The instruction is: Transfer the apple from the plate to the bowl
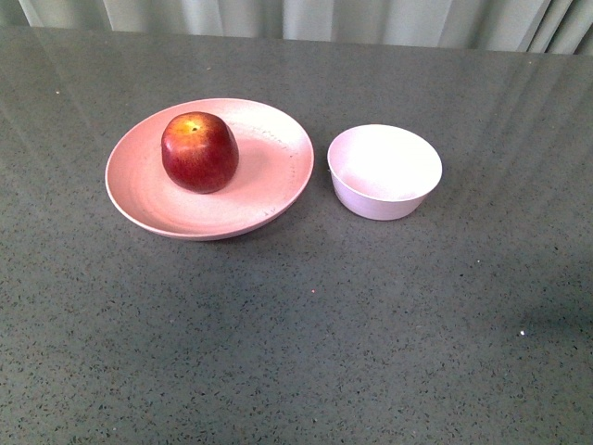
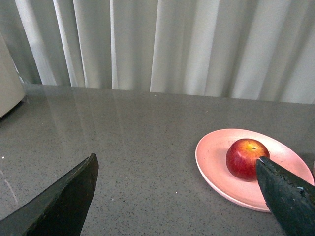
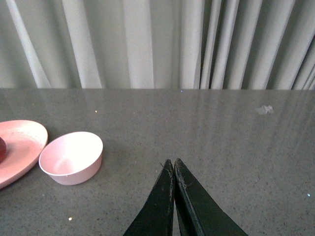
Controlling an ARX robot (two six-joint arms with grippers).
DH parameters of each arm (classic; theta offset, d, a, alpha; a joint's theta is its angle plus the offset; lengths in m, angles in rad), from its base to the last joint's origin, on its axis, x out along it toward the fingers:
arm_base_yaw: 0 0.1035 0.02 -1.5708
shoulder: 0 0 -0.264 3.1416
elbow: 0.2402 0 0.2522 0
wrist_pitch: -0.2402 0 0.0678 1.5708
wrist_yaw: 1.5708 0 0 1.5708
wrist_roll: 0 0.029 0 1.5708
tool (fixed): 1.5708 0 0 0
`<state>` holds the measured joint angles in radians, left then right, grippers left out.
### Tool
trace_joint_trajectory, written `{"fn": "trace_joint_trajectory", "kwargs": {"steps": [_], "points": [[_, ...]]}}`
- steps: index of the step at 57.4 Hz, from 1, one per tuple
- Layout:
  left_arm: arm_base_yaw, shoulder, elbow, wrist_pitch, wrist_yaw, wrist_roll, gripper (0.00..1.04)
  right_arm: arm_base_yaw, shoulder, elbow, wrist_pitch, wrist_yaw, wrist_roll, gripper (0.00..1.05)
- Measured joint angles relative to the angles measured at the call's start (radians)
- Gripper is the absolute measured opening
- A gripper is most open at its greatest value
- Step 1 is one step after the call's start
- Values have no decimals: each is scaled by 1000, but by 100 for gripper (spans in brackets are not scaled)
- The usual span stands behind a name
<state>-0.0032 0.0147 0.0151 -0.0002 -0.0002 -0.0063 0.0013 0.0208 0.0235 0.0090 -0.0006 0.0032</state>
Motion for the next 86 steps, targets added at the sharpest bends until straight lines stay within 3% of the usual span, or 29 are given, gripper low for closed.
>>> {"fn": "trace_joint_trajectory", "kwargs": {"steps": [10,15,31,35,40,47,56,65,86], "points": [[0,0,0,0,0,0,96,0,-13,0,-7,0,-1,3],[0,0,0,0,0,0,96,0,-14,0,-7,0,-1,21],[3,10,4,-14,10,-9,96,0,-14,0,-8,0,-1,64],[14,209,132,-274,88,-79,96,0,-14,0,-8,0,-1,79],[12,492,215,-197,94,-101,96,0,-15,0,-8,1,0,97],[1,824,299,82,82,-104,96,0,-15,0,-8,0,-1,96],[-28,1215,409,333,53,-100,96,0,-15,0,-8,0,-1,96],[-59,1437,496,403,53,-100,96,0,-15,0,-8,0,-1,96],[-122,1637,623,450,42,-122,96,0,-15,0,-8,1,-1,96]]}}
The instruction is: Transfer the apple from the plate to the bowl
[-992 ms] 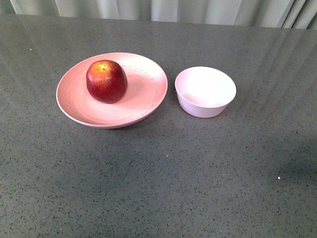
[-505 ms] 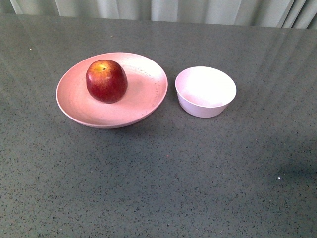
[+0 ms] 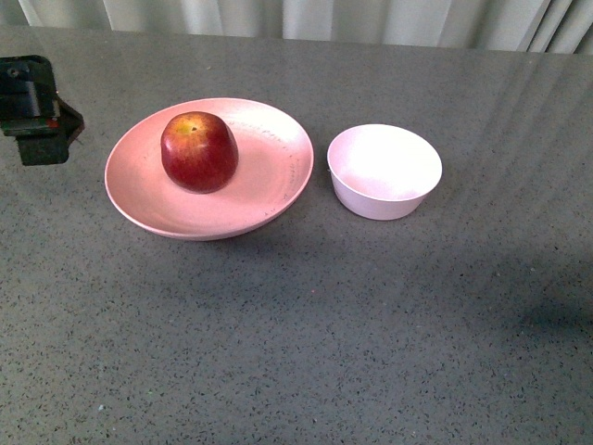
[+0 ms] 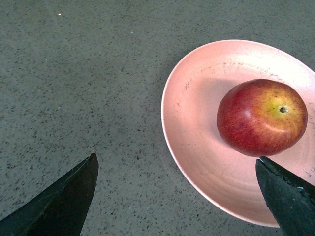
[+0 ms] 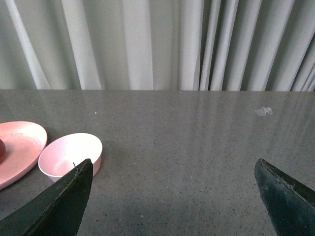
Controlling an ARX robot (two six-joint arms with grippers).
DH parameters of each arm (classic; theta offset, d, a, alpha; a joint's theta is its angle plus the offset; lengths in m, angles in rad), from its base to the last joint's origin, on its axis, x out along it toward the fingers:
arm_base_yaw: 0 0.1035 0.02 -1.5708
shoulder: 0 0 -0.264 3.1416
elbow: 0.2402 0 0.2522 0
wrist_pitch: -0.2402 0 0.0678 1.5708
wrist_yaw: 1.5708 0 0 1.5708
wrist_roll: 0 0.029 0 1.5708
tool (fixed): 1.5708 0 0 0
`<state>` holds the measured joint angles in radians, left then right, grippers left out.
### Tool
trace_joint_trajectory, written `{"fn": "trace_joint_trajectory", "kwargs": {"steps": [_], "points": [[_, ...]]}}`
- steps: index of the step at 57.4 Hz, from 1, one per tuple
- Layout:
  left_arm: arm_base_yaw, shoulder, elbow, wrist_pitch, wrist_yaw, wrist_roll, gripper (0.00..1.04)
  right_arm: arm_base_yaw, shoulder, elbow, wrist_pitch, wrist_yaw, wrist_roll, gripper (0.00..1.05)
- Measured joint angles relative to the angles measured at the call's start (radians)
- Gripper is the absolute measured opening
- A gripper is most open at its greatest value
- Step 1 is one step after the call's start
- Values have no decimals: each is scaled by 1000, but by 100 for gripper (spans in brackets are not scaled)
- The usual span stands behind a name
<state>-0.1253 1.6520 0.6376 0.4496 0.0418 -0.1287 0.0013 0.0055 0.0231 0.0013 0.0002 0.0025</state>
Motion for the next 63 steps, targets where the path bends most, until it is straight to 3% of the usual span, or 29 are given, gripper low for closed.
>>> {"fn": "trace_joint_trajectory", "kwargs": {"steps": [35,63], "points": [[-212,218,205,0,11,-45,96,0,0,0,0,0,0,96],[-220,303,279,-17,-19,-48,96,0,0,0,0,0,0,96]]}}
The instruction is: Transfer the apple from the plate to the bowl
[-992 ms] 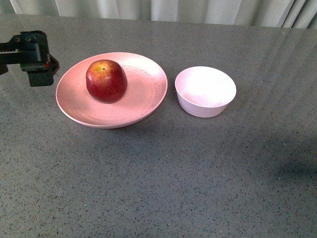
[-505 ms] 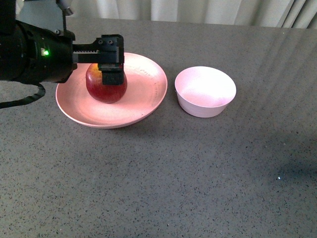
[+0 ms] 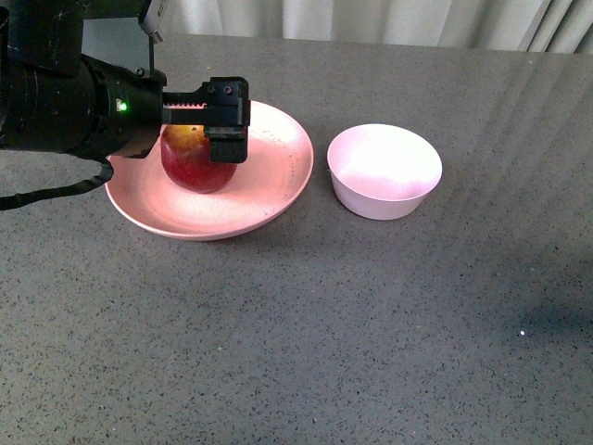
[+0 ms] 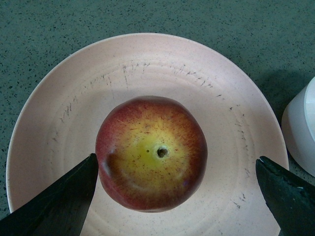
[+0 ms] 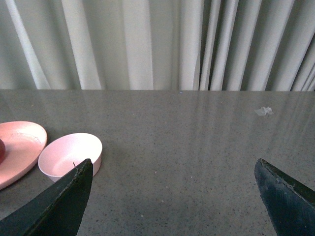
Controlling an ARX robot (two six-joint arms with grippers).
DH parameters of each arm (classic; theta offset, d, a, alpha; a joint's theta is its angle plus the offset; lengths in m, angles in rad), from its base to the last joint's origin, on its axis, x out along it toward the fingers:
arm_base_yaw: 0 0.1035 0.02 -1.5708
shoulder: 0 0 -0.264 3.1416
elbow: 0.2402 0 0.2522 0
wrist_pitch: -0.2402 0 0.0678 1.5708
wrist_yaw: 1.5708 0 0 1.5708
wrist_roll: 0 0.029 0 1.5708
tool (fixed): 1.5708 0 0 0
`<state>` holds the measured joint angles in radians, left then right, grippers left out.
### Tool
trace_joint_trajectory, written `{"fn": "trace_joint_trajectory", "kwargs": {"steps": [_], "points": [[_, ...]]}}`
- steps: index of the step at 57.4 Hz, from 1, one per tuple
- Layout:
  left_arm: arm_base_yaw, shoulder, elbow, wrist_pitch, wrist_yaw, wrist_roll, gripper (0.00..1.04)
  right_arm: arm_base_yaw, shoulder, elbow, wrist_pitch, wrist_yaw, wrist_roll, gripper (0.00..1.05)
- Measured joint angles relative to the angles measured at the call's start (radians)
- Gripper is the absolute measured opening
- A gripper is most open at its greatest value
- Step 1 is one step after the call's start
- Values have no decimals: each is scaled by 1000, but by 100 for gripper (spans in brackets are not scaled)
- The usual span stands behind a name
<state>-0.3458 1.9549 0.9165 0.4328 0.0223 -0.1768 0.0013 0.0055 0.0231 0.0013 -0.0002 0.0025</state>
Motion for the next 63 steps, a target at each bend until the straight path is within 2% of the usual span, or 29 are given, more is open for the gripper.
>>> {"fn": "trace_joint_trajectory", "kwargs": {"steps": [26,36,40,54,63], "points": [[-4,74,62,-35,-43,20,96,0,0,0,0,0,0,96],[-8,90,87,-48,-66,27,74,0,0,0,0,0,0,96],[-12,92,93,-53,-74,28,70,0,0,0,0,0,0,96],[-35,84,95,-55,-85,30,67,0,0,0,0,0,0,96],[-90,33,99,-69,-65,40,67,0,0,0,0,0,0,96]]}}
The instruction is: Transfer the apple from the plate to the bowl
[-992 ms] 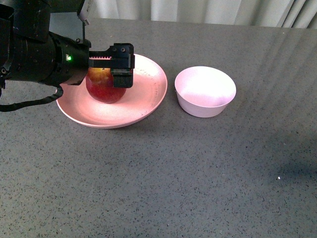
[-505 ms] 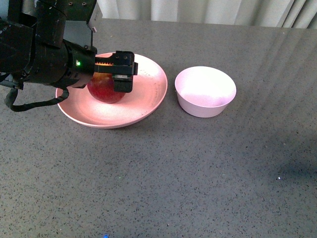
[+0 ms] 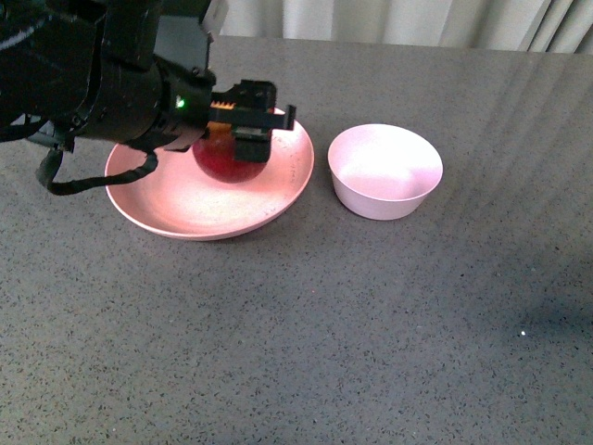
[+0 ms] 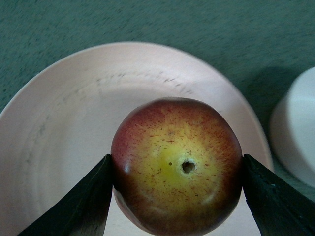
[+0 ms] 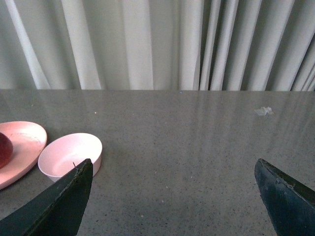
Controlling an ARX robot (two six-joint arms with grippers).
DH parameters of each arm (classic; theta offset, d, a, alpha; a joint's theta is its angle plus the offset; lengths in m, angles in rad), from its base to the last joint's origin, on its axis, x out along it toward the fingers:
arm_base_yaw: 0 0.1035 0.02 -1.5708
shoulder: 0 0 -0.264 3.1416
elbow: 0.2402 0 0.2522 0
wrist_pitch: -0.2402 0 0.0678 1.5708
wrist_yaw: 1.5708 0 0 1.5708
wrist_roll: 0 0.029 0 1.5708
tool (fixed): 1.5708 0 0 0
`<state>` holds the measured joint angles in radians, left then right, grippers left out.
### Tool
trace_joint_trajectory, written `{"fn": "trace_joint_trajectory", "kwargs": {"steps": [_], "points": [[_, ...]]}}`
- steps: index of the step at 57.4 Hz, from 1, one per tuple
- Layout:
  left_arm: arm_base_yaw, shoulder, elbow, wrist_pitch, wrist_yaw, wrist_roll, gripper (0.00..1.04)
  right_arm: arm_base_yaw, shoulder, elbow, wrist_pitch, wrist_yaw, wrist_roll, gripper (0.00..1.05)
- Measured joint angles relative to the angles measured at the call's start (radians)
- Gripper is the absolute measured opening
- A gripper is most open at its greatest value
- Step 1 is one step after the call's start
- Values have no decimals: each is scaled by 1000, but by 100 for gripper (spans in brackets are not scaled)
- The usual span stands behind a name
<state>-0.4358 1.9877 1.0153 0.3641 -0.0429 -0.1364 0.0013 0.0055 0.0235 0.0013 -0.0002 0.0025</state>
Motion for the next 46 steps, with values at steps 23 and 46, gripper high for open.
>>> {"fn": "trace_joint_trajectory", "kwargs": {"steps": [23,46], "points": [[-203,-39,155,-74,28,-24,66,0,0,0,0,0,0,96],[-262,121,257,-120,17,-45,66,0,0,0,0,0,0,96]]}}
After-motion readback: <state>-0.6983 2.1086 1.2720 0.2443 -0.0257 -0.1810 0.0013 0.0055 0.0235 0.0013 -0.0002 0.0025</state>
